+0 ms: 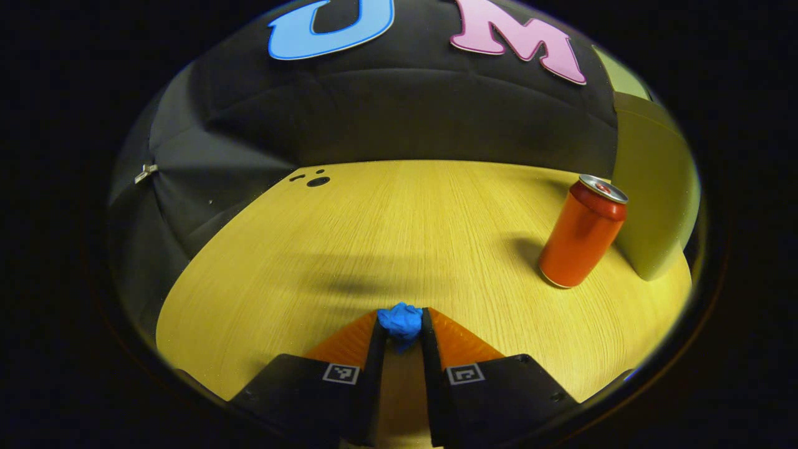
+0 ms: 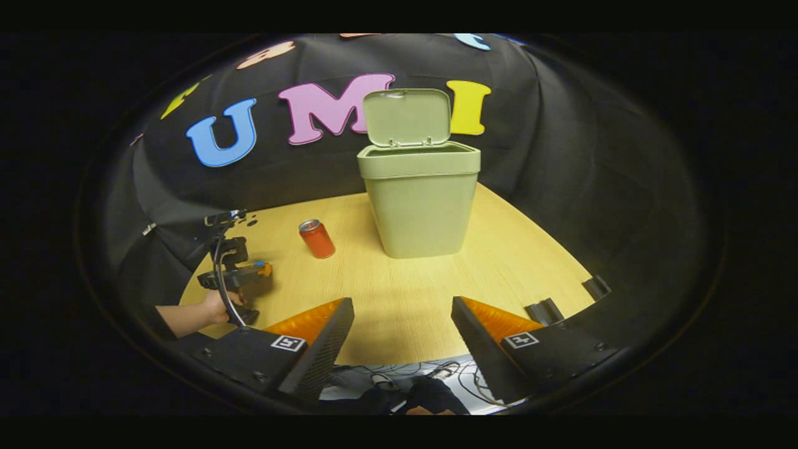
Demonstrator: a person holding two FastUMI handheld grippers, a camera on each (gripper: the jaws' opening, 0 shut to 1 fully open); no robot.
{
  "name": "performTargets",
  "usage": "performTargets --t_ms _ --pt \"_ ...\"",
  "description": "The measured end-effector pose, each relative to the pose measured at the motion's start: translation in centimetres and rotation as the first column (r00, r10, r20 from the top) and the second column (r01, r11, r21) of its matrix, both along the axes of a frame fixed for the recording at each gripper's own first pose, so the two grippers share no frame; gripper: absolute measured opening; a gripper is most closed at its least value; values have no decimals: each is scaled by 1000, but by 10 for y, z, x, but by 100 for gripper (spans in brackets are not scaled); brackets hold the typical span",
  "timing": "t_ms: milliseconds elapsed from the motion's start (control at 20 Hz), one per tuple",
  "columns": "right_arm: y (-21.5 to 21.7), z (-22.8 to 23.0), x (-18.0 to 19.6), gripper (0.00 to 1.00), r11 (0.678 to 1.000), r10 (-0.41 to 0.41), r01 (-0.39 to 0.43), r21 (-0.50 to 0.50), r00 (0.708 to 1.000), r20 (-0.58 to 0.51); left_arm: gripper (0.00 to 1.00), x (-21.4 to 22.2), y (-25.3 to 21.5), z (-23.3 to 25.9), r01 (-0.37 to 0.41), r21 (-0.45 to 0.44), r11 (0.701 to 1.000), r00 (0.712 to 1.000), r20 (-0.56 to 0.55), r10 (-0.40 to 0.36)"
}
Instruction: Press the lid of the desktop garbage bin to open it, pick up the crumpled paper on the desktop and throw it into the bin, then pick up the pop can on the desktop and drop it into the bin, and finally close the garbage bin lid.
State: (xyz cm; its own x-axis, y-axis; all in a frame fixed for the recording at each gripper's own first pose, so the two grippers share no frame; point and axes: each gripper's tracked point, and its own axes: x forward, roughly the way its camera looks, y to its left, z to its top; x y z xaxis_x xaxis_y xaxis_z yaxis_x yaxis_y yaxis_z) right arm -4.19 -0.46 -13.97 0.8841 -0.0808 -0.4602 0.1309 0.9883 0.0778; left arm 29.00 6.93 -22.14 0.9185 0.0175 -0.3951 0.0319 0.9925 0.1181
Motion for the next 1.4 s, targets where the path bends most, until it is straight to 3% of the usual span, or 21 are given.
performTargets --t_ms 250,650,850,900,1050,1100,1200,1400 --pt "4 -3 -1 99 1000 3 -3 -4 1000 -9 28 -2 -2 0 57 15 998 998 -24 -56" --pt "2 4 5 99 1000 7 -7 -25 1000 3 27 -32 7 22 62 -51 997 998 -3 -62" --pt "-1 8 11 99 999 32 -32 -39 999 21 26 -58 -1 61 114 -20 993 992 55 -113" --pt "-3 8 15 99 998 41 -40 -43 999 25 22 -64 -5 72 128 -21 992 989 71 -126" --pt "-12 7 28 99 995 77 -75 -70 997 29 31 -86 -15 111 150 -46 988 983 117 -144" --pt "-14 7 34 99 993 88 -85 -78 996 33 26 -92 -20 125 153 -49 987 980 135 -145" --pt "-20 5 44 99 991 110 -107 -83 994 28 31 -101 -30 157 170 -58 984 971 178 -158" --pt "-33 11 65 99 984 159 -155 -85 987 34 22 -109 -64 212 217 -28 976 949 240 -204"
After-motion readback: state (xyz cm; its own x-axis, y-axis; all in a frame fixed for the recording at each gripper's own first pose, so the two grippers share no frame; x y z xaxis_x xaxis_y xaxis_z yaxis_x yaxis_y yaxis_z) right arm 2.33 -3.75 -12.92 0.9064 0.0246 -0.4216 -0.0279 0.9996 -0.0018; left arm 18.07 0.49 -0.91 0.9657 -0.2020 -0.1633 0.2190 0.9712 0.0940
